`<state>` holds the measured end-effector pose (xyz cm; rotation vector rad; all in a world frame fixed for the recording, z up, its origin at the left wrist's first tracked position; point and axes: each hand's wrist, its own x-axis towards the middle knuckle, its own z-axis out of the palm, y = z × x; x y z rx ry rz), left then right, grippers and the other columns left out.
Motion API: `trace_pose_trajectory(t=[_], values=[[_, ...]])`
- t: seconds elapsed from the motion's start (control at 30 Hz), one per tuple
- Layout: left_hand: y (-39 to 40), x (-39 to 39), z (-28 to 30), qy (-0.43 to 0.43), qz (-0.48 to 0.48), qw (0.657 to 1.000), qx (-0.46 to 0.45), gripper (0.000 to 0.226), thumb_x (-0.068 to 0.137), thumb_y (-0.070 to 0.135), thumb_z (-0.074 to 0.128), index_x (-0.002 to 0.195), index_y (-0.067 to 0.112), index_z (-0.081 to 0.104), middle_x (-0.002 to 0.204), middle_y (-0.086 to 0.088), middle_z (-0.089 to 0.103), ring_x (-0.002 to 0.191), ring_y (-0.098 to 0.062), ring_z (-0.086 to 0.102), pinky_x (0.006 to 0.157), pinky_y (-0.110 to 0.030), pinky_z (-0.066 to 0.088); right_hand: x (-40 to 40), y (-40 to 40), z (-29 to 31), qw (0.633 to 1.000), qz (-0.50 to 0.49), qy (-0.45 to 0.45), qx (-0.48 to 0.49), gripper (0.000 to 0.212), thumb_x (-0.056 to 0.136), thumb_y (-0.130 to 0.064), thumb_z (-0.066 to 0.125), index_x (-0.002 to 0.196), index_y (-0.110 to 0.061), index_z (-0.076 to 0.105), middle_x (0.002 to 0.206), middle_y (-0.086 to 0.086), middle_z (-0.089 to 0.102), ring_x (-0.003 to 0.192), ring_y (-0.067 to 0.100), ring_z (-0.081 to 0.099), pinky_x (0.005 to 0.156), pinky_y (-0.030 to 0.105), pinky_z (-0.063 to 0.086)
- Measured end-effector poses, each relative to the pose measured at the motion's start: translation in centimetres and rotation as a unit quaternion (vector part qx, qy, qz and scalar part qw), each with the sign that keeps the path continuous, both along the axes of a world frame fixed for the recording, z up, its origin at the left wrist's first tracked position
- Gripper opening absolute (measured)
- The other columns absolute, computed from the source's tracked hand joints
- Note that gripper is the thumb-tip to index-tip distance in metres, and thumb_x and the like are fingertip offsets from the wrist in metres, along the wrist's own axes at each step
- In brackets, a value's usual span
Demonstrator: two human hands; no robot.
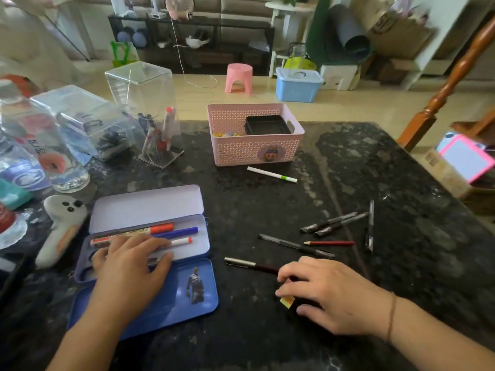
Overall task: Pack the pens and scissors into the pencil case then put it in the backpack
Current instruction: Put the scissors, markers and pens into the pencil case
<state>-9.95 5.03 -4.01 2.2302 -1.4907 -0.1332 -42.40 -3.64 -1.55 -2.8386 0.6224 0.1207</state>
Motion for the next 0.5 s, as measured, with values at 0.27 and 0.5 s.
trace_pose_trajectory(t=[0.27, 0.5], values=[[0.1, 0.2, -0.2, 0.009, -0.003, 1.0, -0.003, 0.038, 0.073, 0.055, 0.046, 0.09, 0.034, 0.072, 0.101, 0.005, 0.07, 0.101, -0.034, 0.055, 0.09, -0.057, 0.04, -0.1, 0.0, -1.7, 0.998, -0.028, -0.048, 0.015, 0.021, 0.088, -0.018, 0.056, 0.106, -0.029, 0.058, 0.11, -0.01, 0.053, 0.091, 0.01, 0.052, 0.07, 0.03, 0.05], [0.2, 0.9, 0.0, 0.053, 0.024, 0.998, -0.02, 0.025, 0.071, 0.031, 0.08, 0.094, 0.034, 0.071, 0.099, 0.005, 0.069, 0.102, -0.027, 0.058, 0.09, -0.05, 0.042, 0.0, 0.0, -2.4, 0.996, -0.045, -0.057, 0.054, 0.02, 0.093, -0.024, 0.048, 0.112, -0.029, 0.054, 0.114, -0.012, 0.047, 0.097, 0.004, 0.05, 0.08, 0.026, 0.048]])
